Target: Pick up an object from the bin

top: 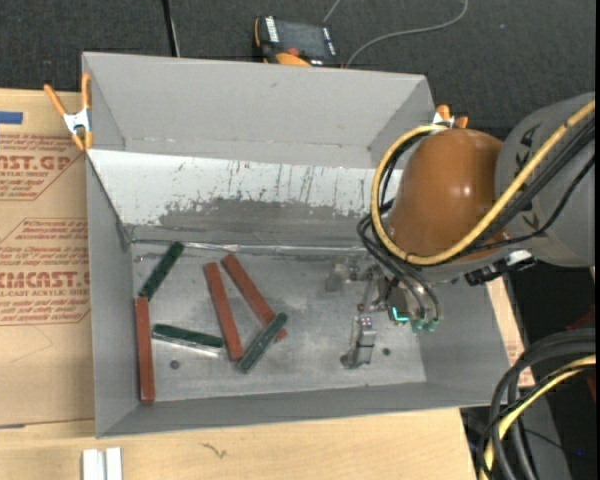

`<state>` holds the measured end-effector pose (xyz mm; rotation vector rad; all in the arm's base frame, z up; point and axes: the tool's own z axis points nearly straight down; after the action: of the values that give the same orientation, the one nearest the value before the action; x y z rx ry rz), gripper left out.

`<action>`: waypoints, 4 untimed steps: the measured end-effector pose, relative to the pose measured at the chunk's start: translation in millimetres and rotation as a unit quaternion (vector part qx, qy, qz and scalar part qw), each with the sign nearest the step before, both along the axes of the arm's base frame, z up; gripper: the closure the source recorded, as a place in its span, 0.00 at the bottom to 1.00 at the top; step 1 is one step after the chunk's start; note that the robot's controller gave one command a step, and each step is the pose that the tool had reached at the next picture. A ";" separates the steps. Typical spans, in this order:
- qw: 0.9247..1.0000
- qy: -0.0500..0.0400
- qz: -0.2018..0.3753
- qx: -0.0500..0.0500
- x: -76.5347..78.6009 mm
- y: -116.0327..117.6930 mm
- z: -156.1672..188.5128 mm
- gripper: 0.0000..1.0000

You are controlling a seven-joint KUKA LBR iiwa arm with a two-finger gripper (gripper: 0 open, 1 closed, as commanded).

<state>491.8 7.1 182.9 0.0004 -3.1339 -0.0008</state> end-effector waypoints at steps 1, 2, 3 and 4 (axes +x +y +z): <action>0.999 -0.002 -0.048 0.000 56.0 27.3 -89.1 0.00; 0.999 -0.002 -0.053 0.001 37.2 113.8 -113.8 0.00; 0.989 -0.005 -0.149 -0.001 67.6 89.6 -108.5 0.00; 0.989 -0.005 -0.148 -0.001 67.3 89.9 -108.4 1.00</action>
Offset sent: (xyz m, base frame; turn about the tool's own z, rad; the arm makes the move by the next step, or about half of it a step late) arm 0.0567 0.0251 -0.0846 0.0977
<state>559.1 97.0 74.5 -0.4653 -3.1090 0.0003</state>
